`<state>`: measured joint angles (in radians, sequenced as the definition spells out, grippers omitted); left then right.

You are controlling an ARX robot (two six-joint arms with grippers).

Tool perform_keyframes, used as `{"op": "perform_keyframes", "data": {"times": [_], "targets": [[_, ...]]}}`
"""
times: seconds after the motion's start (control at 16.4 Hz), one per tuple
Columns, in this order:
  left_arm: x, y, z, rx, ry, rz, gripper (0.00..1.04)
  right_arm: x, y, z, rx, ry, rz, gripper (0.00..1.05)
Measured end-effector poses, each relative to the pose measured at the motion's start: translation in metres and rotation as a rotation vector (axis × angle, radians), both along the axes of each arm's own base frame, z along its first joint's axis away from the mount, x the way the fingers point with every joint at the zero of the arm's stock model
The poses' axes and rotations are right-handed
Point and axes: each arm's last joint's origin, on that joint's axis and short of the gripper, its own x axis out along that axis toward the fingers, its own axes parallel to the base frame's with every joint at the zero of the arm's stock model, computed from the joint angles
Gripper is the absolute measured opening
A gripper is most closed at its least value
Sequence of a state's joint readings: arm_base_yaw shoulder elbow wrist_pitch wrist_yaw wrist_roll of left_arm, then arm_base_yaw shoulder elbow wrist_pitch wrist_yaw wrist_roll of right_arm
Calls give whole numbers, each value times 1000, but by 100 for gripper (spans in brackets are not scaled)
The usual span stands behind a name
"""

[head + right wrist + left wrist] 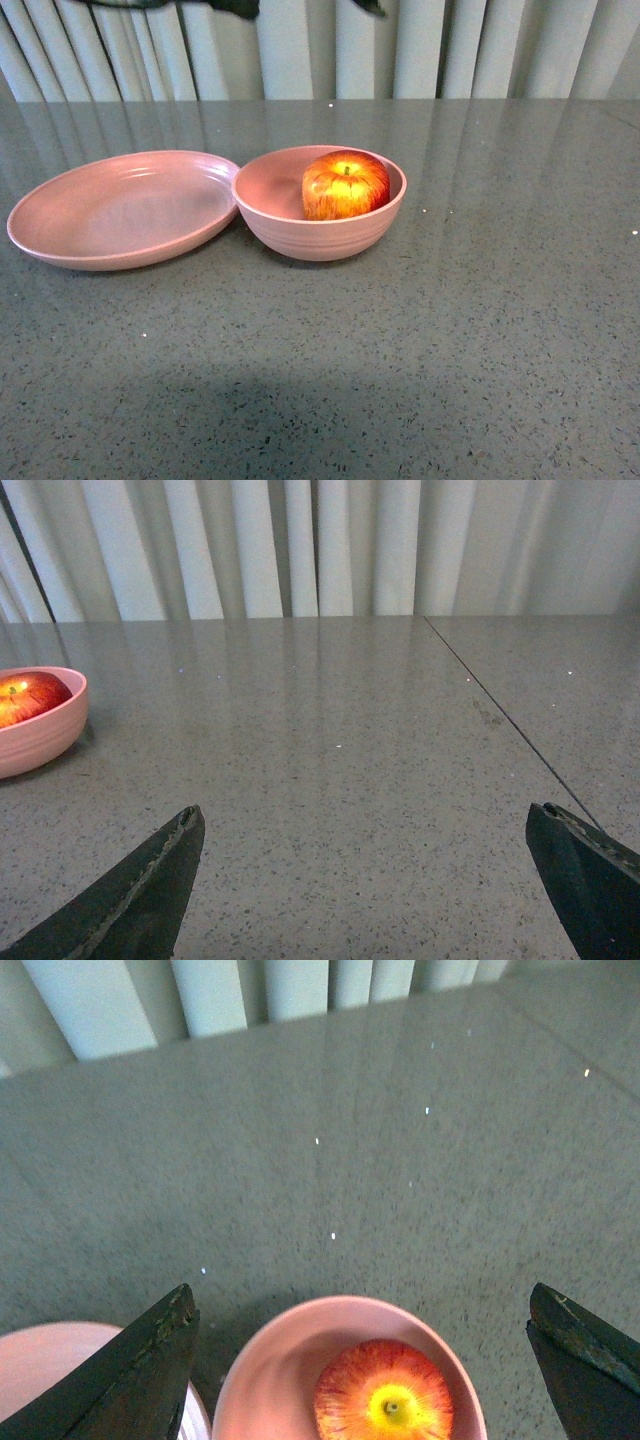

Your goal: Move apple from plate to bowl

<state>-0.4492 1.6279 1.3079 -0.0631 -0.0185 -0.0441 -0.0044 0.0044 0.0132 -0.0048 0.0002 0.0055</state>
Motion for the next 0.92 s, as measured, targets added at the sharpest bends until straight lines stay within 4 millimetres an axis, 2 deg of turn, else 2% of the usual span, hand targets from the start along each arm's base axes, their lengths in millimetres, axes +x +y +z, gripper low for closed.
{"op": "perform_keyframes", "data": {"times": [0.12, 0.18, 0.43, 0.49, 0.61, 0.79, 0.85, 0.92], "targets": [[-15, 17, 28, -45, -104, 35, 98, 0, 0, 0, 0, 0, 0, 98], [-25, 27, 35, -55, -139, 62, 98, 0, 0, 0, 0, 0, 0, 98], [-64, 61, 43, -78, -207, 149, 98, 0, 0, 0, 0, 0, 0, 98], [-75, 68, 41, -92, -315, 248, 90, 0, 0, 0, 0, 0, 0, 98], [-100, 91, 25, -90, -405, 384, 74, 0, 0, 0, 0, 0, 0, 98], [-126, 117, -13, -83, -428, 445, 48, 0, 0, 0, 0, -1, 0, 98], [-134, 123, -36, -68, -394, 431, 35, 0, 0, 0, 0, 0, 0, 98], [-140, 127, -51, -59, -371, 423, 26, 0, 0, 0, 0, -1, 0, 98]]}}
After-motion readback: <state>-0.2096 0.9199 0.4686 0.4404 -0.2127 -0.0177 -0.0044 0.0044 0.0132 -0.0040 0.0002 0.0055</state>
